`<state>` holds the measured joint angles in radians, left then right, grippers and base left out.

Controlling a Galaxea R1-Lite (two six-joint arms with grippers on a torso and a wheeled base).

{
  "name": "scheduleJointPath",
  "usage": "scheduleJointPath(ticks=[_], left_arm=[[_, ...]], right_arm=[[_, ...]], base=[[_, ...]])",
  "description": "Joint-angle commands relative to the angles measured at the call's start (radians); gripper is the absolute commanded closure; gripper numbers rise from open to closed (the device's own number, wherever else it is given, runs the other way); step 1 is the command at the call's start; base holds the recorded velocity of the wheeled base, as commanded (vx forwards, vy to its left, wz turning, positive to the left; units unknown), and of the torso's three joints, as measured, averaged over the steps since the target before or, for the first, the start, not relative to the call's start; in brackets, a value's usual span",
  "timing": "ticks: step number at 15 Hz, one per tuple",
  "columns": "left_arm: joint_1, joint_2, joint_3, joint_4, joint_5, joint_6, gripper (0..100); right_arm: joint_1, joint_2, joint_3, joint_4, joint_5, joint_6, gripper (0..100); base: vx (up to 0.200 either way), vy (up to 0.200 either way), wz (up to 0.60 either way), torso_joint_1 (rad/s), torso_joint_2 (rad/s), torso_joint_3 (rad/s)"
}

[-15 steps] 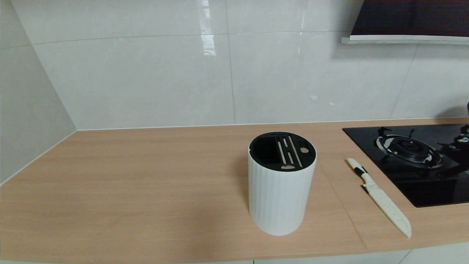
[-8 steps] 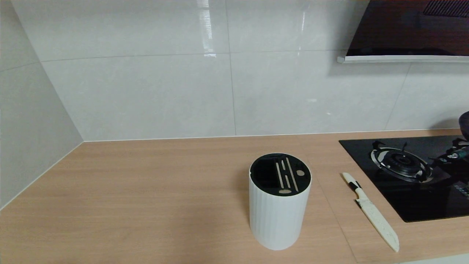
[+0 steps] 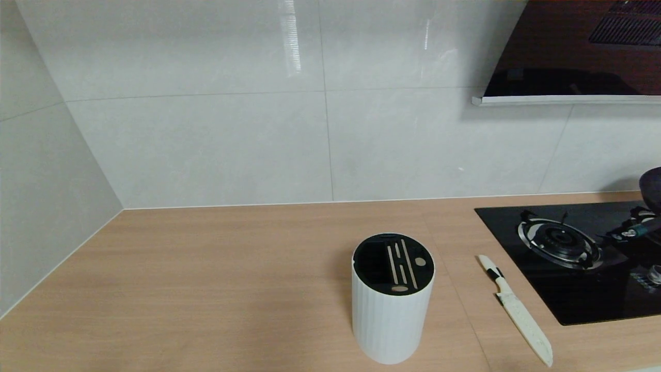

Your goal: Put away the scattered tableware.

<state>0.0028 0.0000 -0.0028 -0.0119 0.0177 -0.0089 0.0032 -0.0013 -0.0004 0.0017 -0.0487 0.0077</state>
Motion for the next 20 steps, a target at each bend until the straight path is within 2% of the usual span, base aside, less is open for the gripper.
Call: scheduleJointPath(ticks=[1,7,8,9,11,13,16,17,20], left_arm=[[0.0,0.0,0.0,0.0,0.001,0.0,0],[0.0,0.0,0.001,0.0,0.001,0.0,0],[0.0,0.0,0.001,0.0,0.001,0.0,0],[0.0,0.0,0.001,0.0,0.001,0.0,0],[0.0,0.0,0.001,0.0,0.001,0.0,0],[0.0,0.0,0.0,0.0,0.001,0.0,0],[0.0,0.0,0.0,0.0,0.001,-0.002,0],[0.0,0.0,0.0,0.0,0.001,-0.002,0],[0.0,0.0,0.0,0.0,0.001,-0.002,0]], right_arm=[[0.0,0.001,0.0,0.0,0.0,0.0,0],[0.0,0.001,-0.001,-0.002,0.003,-0.029,0],[0.001,0.004,-0.021,-0.002,0.006,-0.031,0],[0.003,0.044,-0.127,0.006,0.013,-0.02,0],[0.023,0.25,-0.251,0.017,0.059,-0.015,0],[0.023,0.509,-0.311,0.017,0.102,-0.017,0],[0.027,0.911,-0.389,0.006,0.073,-0.025,0],[0.027,0.975,-0.4,0.0,0.073,-0.028,0],[0.046,1.27,-0.409,-0.147,0.075,-0.051,0]], base=[[0.0,0.0,0.0,0.032,-0.06,-0.022],[0.0,0.0,0.0,0.0,0.0,0.0],[0.0,0.0,0.0,0.0,0.0,0.0],[0.0,0.0,0.0,0.0,0.0,0.0],[0.0,0.0,0.0,0.0,0.0,0.0],[0.0,0.0,0.0,0.0,0.0,0.0],[0.0,0.0,0.0,0.0,0.0,0.0],[0.0,0.0,0.0,0.0,0.0,0.0],[0.0,0.0,0.0,0.0,0.0,0.0]])
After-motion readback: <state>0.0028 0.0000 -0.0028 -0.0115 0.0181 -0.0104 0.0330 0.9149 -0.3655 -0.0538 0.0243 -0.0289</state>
